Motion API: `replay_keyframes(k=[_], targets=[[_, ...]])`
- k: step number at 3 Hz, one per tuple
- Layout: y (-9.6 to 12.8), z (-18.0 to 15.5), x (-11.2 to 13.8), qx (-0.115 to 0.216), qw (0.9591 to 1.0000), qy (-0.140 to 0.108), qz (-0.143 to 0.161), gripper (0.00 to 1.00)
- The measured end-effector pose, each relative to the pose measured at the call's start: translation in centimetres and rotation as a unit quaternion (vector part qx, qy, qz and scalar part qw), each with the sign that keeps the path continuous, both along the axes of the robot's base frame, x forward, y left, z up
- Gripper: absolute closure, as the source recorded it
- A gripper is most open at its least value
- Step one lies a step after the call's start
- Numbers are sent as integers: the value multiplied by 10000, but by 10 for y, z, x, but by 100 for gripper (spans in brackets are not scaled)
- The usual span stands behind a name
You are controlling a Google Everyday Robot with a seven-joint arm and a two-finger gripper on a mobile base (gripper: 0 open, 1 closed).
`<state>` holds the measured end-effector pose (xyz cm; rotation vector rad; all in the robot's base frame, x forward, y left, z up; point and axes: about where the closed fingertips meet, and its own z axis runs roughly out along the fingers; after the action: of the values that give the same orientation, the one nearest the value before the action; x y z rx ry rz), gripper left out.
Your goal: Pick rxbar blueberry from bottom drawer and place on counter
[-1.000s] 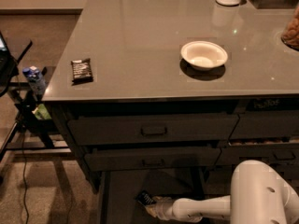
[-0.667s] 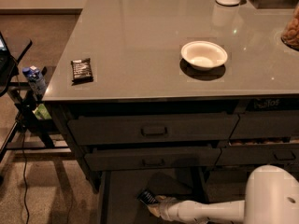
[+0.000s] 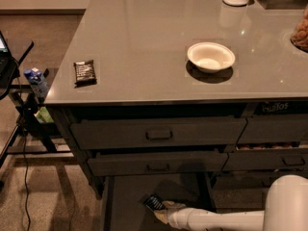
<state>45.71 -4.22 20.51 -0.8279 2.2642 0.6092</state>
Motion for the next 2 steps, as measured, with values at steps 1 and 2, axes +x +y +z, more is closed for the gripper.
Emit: replay_keyframes(k=[1,2], targets=[[-5,19,1,-4,9998,-164,-59,100],[-14,47,-4,-41,9991,-390,-144,100]])
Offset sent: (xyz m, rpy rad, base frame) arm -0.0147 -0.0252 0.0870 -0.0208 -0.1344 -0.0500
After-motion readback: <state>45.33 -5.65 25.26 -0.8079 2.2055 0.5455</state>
